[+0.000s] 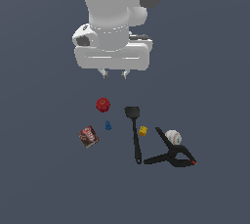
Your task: Pick up a designated object from a clutter of objects.
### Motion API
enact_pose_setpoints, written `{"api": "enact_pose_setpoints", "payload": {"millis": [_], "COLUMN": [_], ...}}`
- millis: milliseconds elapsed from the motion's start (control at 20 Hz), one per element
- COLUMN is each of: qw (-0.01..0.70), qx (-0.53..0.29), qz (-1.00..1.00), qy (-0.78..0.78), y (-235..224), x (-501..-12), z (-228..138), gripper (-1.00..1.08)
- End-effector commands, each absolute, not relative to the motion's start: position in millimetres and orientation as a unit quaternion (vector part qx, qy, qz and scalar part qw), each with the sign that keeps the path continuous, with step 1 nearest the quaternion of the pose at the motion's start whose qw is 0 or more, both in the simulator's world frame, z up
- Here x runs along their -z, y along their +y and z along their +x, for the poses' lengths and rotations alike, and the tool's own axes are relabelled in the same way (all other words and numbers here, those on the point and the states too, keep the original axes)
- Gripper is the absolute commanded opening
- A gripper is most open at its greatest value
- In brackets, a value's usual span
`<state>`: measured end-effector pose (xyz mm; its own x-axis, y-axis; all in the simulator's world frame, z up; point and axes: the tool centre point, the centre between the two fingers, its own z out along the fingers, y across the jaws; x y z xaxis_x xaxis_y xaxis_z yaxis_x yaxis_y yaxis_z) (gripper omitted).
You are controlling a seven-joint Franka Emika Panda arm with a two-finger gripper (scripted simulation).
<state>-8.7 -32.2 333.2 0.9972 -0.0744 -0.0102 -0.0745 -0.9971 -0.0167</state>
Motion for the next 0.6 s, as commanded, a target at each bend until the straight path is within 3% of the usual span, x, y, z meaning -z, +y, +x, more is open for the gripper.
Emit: {"api": "enact_pose_setpoints", "payload": {"millis": [0, 550], "qw": [0.013, 0.062], "qx": [-0.005, 0.004], "qz": [-0.999, -0.998], "qy": [0.032, -0.021], "y": [-29.3, 3.3], "x": [-330.3, -298.8], "z": [-6.8, 14.8], "gripper": [0.28, 0.28]}}
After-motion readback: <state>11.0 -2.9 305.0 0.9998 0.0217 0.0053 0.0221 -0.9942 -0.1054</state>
